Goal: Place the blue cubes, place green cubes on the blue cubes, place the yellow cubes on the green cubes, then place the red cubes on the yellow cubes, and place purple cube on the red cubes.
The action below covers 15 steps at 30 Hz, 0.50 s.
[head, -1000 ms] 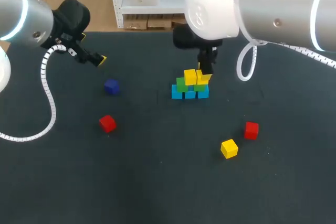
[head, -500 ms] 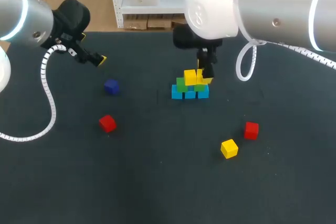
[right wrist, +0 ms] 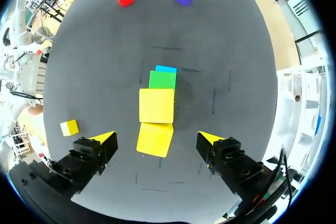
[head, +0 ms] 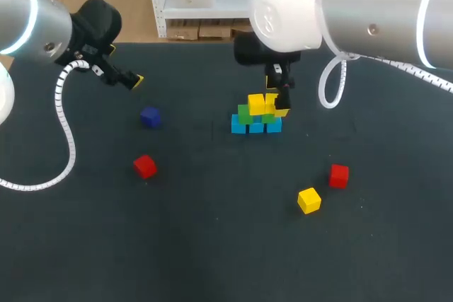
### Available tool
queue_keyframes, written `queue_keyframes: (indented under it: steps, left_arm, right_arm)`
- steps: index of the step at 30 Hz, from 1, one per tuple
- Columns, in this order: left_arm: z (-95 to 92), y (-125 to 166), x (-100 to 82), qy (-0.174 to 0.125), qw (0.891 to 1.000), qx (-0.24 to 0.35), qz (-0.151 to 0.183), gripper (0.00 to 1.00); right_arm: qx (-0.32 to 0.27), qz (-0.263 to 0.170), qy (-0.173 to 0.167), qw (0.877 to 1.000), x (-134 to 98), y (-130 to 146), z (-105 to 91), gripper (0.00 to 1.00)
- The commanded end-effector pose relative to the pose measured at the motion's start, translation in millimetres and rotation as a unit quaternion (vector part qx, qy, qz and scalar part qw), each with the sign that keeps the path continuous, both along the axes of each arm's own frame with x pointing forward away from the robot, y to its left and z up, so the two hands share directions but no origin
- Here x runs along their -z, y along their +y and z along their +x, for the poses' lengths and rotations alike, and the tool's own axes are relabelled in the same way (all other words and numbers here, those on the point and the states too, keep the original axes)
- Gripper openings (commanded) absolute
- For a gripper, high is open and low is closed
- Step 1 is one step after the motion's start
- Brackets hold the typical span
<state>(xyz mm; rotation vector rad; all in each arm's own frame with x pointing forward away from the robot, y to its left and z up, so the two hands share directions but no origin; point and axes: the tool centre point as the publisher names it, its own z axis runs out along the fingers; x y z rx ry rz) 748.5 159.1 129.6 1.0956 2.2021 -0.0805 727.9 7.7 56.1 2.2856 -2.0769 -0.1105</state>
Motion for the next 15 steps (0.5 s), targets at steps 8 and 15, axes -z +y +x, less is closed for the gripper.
queue_keyframes:
  steps: [8, 15]
  left_arm:
    - [0.3, 2.3, 0.1, 0.000, 1.000, 0.004, -0.003, 1.00]
    - [0.3, 2.3, 0.1, 0.000, 1.000, 0.004, -0.003, 1.00]
  right_arm:
    - [-0.004, 0.001, 0.000, 1.000, -0.8, 1.0, 0.0, 0.32]
    - [-0.005, 0.002, -0.001, 1.000, -1.6, 1.7, -0.4, 0.25]
